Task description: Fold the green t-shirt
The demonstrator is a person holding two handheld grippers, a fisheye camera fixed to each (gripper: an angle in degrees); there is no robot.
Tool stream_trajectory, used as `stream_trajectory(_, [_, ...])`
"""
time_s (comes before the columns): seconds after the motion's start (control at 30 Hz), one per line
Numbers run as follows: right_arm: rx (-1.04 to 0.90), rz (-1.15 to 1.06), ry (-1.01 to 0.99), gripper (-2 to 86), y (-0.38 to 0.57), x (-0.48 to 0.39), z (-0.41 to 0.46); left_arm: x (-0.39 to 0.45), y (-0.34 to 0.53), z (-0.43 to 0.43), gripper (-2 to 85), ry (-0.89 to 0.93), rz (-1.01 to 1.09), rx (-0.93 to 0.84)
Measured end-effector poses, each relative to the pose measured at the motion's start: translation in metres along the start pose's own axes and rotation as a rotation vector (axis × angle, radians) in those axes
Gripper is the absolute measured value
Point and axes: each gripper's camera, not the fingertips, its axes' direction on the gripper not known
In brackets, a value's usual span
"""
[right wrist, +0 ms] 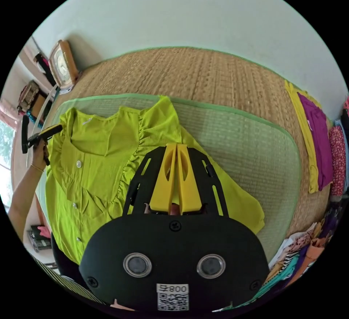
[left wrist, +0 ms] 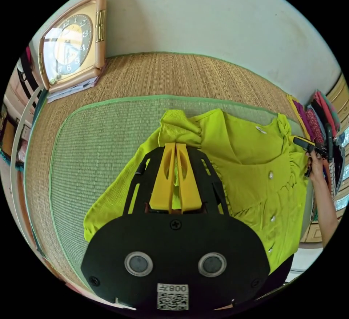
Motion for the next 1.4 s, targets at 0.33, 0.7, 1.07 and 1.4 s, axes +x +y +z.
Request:
stream_trajectory(0.33, [0.117, -0.06, -0.106, 0.0, 0.033, -0.006, -0.04, 0.007, -0.011, -0.008, 0.2, 0.113, 0.092, 0.101])
stream_trajectory(0.7, [0.006, -0.068, -0.145, 0.0, -0.011, -0.011, -0.001, -0.036, -0.022, 0.018, 0.1, 0.111, 0.025, 0.065])
stream_trajectory(1.07, [0.044, 0.061, -0.306, 0.0, 0.096, 0.061, -0.053, -0.108, 0.038, 0.003, 0.1, 0.283, -0.092, 0.121])
stream_trajectory(1.4, [-0.031, 0.064, -0.245, 0.1, 0.224, 0.048, -0.088, -0.173, 0.145, 0.006, 0.2, 0.158, -0.174, -0.053])
